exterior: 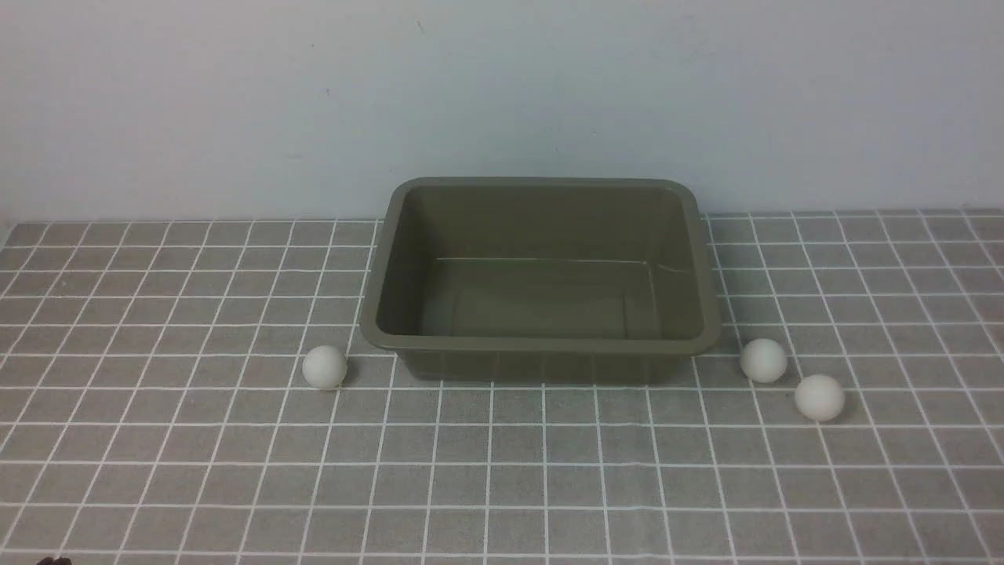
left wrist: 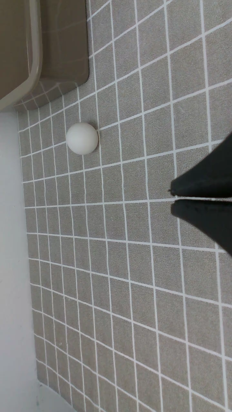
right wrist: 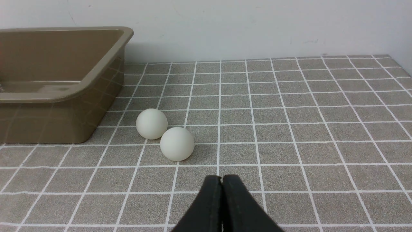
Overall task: Put the table tennis balls into the box on the grey coffee tablecloth.
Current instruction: 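Reach for and grasp a ping pong ball on the table beside the basket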
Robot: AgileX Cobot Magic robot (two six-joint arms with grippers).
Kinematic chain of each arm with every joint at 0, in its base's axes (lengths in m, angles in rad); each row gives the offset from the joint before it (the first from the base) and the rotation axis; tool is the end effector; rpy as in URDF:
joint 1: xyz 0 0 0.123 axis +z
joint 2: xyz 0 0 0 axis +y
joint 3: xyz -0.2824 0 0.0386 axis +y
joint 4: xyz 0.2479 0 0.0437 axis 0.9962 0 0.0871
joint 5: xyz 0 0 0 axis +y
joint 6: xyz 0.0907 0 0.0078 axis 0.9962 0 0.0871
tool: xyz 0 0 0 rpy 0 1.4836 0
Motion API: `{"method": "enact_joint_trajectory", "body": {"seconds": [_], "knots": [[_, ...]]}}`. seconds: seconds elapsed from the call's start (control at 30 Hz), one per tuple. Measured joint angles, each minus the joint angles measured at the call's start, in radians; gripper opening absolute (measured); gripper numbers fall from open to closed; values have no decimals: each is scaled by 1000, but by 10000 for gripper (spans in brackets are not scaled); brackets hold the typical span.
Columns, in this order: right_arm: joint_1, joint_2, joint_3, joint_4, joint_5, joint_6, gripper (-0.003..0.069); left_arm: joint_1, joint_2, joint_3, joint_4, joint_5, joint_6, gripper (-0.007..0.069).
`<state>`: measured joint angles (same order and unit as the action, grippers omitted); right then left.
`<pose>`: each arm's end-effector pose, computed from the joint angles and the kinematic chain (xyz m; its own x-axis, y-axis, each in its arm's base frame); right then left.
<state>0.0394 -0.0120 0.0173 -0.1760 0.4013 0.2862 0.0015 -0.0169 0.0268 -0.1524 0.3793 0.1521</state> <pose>0.0518 -0.0042 0.1724 -0.3029 0.1115 -0.9465 0.0636 0.9933 0.0966 0.0522 -0.0051 0.1713 -0.2931 0.0099 -0.9560 0.0553 0.9984 -0.0066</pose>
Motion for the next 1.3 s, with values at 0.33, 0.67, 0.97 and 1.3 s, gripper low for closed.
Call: {"method": "enact_joint_trajectory", "body": {"seconds": [0.33,0.67,0.97,1.3], "knots": [[0,0,0,0,0,0,-15,0,0,0,0,0,0,-3],[0,0,0,0,0,0,-15,0,0,0,0,0,0,-3],[0,0,0,0,0,0,-15,0,0,0,1,-4,0,-3],[0,0,10,215,-202,194,-15,0,0,1,-378,-338,-86,-3]]}}
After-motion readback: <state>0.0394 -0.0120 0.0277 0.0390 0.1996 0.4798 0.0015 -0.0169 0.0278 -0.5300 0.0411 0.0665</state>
